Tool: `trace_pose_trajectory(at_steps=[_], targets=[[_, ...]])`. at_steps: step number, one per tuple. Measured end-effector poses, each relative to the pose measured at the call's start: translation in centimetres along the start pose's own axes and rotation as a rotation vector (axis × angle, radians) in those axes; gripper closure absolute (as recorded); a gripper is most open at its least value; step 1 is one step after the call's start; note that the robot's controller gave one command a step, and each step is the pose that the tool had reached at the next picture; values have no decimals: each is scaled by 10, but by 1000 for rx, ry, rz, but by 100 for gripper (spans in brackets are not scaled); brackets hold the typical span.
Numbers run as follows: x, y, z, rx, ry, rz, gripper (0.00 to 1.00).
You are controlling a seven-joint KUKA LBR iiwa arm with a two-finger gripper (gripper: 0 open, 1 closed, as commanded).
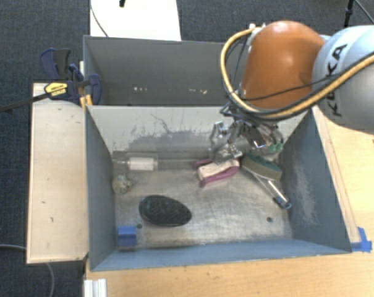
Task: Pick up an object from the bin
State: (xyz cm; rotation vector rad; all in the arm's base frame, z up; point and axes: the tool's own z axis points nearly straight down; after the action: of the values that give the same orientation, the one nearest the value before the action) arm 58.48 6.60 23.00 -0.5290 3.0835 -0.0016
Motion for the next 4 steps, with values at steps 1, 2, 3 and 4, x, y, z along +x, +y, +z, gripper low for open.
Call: trace_pose_trajectory(at_steps=[1, 2, 3, 4], targets=[[2, 1, 5, -3, 10, 0, 0], [6, -25, 57, -3, 14, 107, 0], [7, -21, 132, -3, 14, 310, 0], [6, -22, 130, -2, 11, 308, 100]])
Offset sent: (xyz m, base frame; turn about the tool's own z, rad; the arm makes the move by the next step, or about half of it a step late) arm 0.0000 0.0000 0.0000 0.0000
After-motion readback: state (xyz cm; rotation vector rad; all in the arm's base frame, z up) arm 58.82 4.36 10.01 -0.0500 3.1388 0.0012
